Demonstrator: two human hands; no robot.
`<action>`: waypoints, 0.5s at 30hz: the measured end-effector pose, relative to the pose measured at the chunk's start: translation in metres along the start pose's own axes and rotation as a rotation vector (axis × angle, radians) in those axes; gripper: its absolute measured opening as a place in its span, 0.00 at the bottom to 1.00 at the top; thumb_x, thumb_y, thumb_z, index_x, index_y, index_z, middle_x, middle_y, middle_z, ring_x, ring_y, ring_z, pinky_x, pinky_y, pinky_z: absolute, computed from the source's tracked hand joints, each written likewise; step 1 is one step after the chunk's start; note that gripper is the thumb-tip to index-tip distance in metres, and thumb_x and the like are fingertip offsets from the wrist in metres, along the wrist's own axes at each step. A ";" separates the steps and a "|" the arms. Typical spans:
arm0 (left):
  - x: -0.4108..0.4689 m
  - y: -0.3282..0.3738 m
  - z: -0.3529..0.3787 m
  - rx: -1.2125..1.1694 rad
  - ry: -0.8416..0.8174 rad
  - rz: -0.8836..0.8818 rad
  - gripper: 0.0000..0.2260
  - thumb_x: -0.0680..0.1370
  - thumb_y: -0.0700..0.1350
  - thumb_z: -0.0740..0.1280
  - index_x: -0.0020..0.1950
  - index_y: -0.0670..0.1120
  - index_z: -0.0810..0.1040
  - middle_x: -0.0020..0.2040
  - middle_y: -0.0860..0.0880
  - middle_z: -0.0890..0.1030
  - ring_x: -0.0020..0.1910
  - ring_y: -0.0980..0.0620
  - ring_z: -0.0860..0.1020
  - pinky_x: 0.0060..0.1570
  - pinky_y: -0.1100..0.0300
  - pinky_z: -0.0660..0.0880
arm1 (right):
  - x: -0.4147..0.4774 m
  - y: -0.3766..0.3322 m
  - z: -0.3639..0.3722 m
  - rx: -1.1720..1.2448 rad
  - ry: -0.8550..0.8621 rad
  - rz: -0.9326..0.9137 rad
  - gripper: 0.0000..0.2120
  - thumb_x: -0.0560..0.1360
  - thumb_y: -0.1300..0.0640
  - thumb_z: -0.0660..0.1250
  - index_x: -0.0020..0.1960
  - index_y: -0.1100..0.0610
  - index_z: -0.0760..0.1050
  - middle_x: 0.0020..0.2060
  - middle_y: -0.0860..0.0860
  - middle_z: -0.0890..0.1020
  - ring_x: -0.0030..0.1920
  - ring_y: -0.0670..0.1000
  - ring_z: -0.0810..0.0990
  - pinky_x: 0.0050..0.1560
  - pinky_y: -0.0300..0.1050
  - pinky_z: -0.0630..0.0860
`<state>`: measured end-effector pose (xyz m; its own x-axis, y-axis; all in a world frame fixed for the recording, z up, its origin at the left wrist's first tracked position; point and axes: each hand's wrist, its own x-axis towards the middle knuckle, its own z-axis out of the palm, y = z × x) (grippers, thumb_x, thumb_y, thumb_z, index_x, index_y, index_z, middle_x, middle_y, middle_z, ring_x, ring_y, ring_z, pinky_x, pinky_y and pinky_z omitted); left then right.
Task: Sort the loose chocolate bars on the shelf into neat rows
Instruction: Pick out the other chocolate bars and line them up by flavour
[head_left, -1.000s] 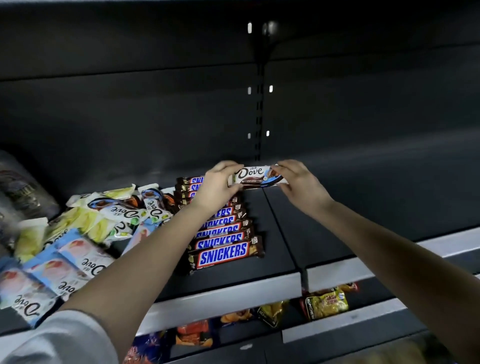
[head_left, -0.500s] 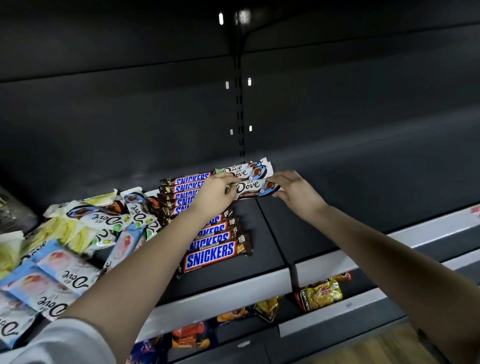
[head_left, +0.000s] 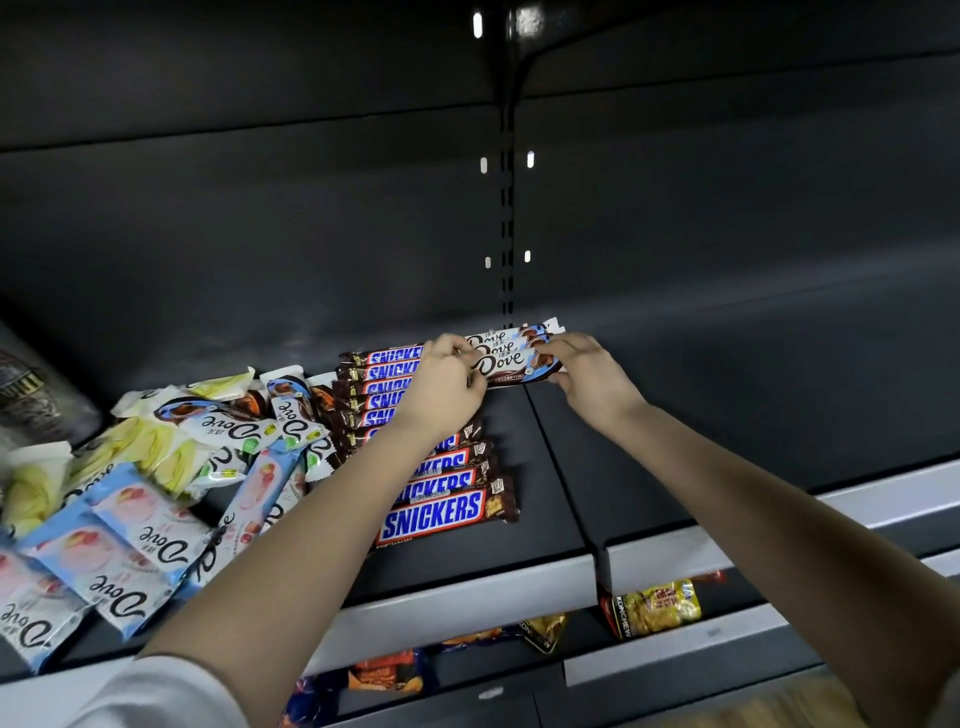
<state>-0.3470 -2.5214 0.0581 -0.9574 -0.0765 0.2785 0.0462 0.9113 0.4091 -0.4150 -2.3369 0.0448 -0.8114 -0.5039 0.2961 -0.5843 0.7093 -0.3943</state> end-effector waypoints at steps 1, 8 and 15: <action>0.000 0.000 0.000 0.003 -0.003 -0.010 0.17 0.79 0.41 0.60 0.67 0.40 0.72 0.63 0.46 0.69 0.64 0.49 0.63 0.66 0.64 0.59 | 0.001 0.000 0.001 0.001 0.003 0.000 0.20 0.76 0.67 0.62 0.67 0.59 0.69 0.66 0.55 0.71 0.68 0.53 0.64 0.65 0.43 0.64; 0.001 0.001 0.001 0.090 -0.038 -0.016 0.17 0.79 0.44 0.58 0.66 0.41 0.72 0.63 0.46 0.70 0.64 0.48 0.63 0.65 0.59 0.62 | 0.003 0.003 0.010 0.004 0.024 -0.008 0.21 0.77 0.67 0.61 0.69 0.59 0.67 0.69 0.55 0.67 0.72 0.52 0.61 0.68 0.40 0.60; 0.002 -0.002 0.002 0.218 -0.080 0.043 0.19 0.80 0.46 0.56 0.71 0.44 0.66 0.71 0.48 0.64 0.69 0.48 0.58 0.69 0.55 0.60 | 0.004 0.007 0.016 -0.080 0.031 -0.007 0.21 0.77 0.65 0.59 0.70 0.58 0.66 0.71 0.53 0.66 0.73 0.51 0.58 0.69 0.46 0.64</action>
<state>-0.3500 -2.5226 0.0558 -0.9759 -0.0115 0.2178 0.0328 0.9795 0.1989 -0.4226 -2.3416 0.0295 -0.8060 -0.4943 0.3255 -0.5861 0.7435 -0.3221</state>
